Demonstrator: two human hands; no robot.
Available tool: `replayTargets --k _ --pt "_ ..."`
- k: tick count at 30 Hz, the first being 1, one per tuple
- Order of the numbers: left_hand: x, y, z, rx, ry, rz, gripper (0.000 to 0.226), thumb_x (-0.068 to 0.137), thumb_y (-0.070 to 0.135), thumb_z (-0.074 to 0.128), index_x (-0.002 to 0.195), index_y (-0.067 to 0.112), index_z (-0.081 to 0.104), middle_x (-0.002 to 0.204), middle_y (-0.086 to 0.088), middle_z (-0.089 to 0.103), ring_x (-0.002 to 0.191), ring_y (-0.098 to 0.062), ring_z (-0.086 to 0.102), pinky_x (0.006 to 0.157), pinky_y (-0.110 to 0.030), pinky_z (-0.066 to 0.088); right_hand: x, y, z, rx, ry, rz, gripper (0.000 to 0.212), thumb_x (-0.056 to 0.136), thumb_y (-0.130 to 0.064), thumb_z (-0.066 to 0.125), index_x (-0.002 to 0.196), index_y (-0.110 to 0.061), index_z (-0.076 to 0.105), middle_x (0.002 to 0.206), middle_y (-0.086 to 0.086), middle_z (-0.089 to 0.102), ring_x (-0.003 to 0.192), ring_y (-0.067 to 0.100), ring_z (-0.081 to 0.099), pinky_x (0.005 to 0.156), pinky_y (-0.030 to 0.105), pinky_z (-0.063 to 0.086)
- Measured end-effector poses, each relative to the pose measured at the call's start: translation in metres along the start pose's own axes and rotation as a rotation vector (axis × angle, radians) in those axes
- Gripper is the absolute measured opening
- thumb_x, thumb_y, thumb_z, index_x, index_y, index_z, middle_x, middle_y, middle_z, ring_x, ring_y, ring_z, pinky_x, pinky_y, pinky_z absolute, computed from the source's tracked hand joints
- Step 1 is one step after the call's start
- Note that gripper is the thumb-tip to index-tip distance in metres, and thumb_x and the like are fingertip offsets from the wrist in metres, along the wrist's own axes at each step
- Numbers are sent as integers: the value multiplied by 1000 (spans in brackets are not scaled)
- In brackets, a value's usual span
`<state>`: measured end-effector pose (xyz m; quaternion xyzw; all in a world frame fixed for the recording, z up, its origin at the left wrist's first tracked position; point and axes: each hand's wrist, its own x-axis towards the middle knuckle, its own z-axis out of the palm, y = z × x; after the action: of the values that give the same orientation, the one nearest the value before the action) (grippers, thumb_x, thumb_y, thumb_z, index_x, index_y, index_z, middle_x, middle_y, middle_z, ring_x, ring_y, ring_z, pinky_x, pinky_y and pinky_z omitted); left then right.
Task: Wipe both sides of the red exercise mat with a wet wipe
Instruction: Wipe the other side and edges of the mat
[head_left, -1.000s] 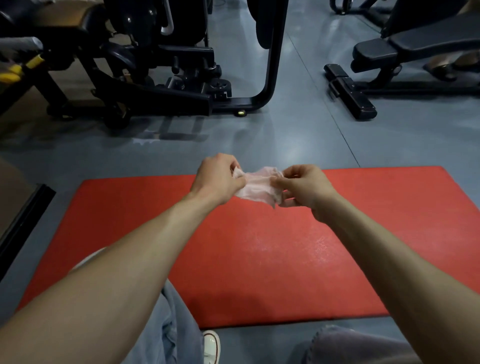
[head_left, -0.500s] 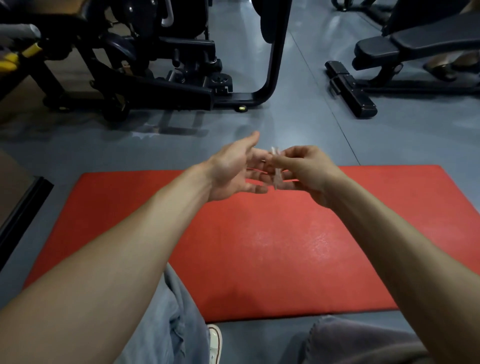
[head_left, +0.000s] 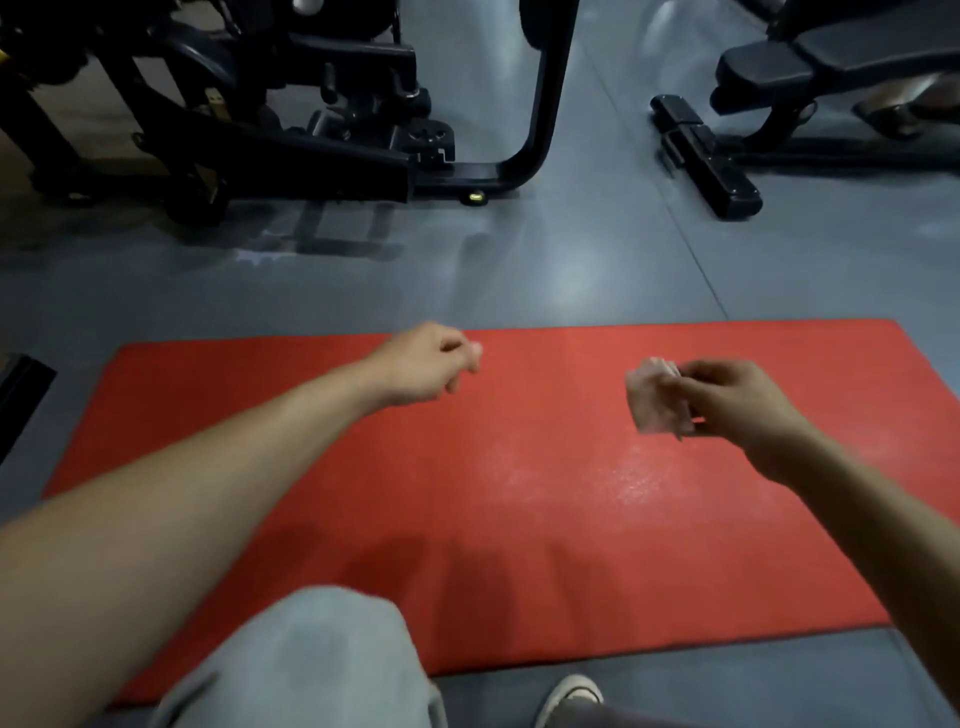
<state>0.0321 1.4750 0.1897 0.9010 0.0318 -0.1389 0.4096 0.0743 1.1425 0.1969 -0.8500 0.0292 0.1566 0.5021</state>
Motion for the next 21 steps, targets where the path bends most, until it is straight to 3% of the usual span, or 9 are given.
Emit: replayTargets --k 3,5,7,10,13,17,21 --pt "22 -84 62 131 -70 -121 29 105 30 56 80 19 66 66 3 65 43 3 51 51 -21 39 23 91 14 16 16 190 17 96 -9 65 82 0 69 77 19 63 70 26 60 68 38 51" --pt "29 -130 98 208 -116 -184 21 102 30 60 85 21 69 78 2 71 57 5 57 60 -23 40 34 139 24 7 -6 283 18 96 -9 65 81 -1 70 75 20 64 68 26 59 66 36 50" --pt "44 -170 129 230 -88 -222 8 99 28 64 93 27 69 94 3 74 84 -8 67 72 -24 42 54 180 39 -17 -47 337 18 95 -13 67 87 3 71 75 21 69 64 24 57 61 33 49" --pt "72 -214 163 205 5 -187 3 96 31 61 98 33 62 98 6 67 93 -17 63 85 -29 46 92 221 59 -124 -94 331 19 93 -20 72 88 -1 73 73 15 74 59 18 61 53 28 48" --pt "106 -244 182 366 173 -87 44 90 46 42 122 25 63 120 4 58 110 -20 53 101 -37 46 145 246 67 -362 -108 235 26 89 -40 73 78 -16 72 68 1 72 60 13 63 60 34 49" --pt "158 -265 181 506 290 -83 61 93 47 39 145 17 51 152 -6 45 139 -30 41 114 -48 39 220 246 63 -519 145 45 38 92 -52 62 80 -17 69 75 -1 71 71 18 66 61 34 45" --pt "212 -280 169 547 314 -186 72 97 51 31 160 17 29 170 -8 19 156 -29 16 126 -47 16 260 248 63 -522 470 -38 37 97 -51 60 94 -15 68 94 9 71 91 30 68 78 44 53"
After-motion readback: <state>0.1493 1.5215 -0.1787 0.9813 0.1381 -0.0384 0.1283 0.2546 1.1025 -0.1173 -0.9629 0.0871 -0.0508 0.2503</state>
